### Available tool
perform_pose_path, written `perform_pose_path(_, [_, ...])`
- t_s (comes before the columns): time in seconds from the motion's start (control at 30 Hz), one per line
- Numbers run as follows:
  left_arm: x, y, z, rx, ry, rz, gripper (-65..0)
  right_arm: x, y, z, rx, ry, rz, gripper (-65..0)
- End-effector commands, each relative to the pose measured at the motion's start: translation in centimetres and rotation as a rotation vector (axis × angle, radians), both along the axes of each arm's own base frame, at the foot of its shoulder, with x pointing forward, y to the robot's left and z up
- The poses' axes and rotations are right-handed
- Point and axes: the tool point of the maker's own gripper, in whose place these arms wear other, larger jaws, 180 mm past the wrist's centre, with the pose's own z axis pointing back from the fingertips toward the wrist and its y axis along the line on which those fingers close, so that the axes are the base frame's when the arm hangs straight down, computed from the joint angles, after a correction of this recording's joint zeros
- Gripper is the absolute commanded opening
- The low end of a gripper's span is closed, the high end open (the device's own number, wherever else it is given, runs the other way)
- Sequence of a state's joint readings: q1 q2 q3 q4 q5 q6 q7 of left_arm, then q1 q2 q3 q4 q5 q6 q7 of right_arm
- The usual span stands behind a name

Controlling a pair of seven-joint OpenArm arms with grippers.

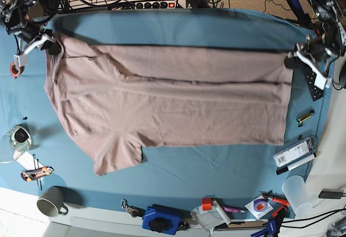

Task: Fold the T-shirt properly
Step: 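Drag the shirt toward the robot base with both grippers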

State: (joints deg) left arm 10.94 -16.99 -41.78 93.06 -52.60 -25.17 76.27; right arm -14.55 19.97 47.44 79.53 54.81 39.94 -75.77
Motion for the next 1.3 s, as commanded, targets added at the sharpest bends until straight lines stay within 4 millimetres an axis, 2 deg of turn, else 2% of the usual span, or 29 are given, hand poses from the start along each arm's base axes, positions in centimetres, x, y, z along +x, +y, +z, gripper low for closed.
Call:
perform_pose_path(0.0, [-0.1, 0.8, 0.8, 0.016, -0.017, -0.002, -65.0, -1.8, -1.1, -0.3, -0.042, 0.077, 0.009, -65.0])
perform_pose_path(0.27, [-3.1, 2.3, 0.9, -0.013, 0.002, 0.052, -65.0, -4.7, -2.4, 0.4, -0.008, 0.072, -0.063, -65.0])
perform_pose_path(0.43, [-4.2, 3.0, 1.9, -0.003, -0.022, 0.066, -65.0, -5.8, -2.7, 0.4, -0.007, 0.085, -0.078, -65.0])
perform_pose_path(0.7, [-4.0, 2.1, 3.0, -0.018, -0.098, 0.002, -65.0, -5.6, -2.6, 0.5, -0.002, 0.076, -0.078, -65.0])
perform_pose_path(0.73, [-3.9, 2.0, 3.1, -0.022, -0.105, -0.002, -63.7, -5.6, -2.6, 0.5, -0.002, 0.077, -0.078, -65.0])
perform_pose_path(0.77, [-3.8, 1.9, 3.2, -0.024, -0.109, -0.004, -57.2, -5.6, -2.6, 0.5, -0.002, 0.076, -0.078, -63.2])
perform_pose_path(0.87, [-3.7, 1.7, 3.5, -0.041, -0.125, -0.003, -39.4, -5.6, -2.7, 0.6, -0.005, 0.074, -0.077, -52.4])
perform_pose_path(0.93, [-3.6, 1.7, 3.6, -0.044, -0.13, -0.005, -35.3, -5.0, -3.1, 1.4, -0.007, 0.049, -0.071, -52.2])
perform_pose_path(1.07, [-3.2, 1.5, 4.4, -0.023, -0.154, -0.021, -35.3, -3.1, -4.1, 4.3, 0.0, -0.049, -0.048, -52.2])
perform_pose_path(1.27, [-0.6, 1.1, 8.7, 0.051, -0.345, -0.032, -35.4, 0.2, -5.2, 7.3, -0.028, -0.152, -0.025, -52.2])
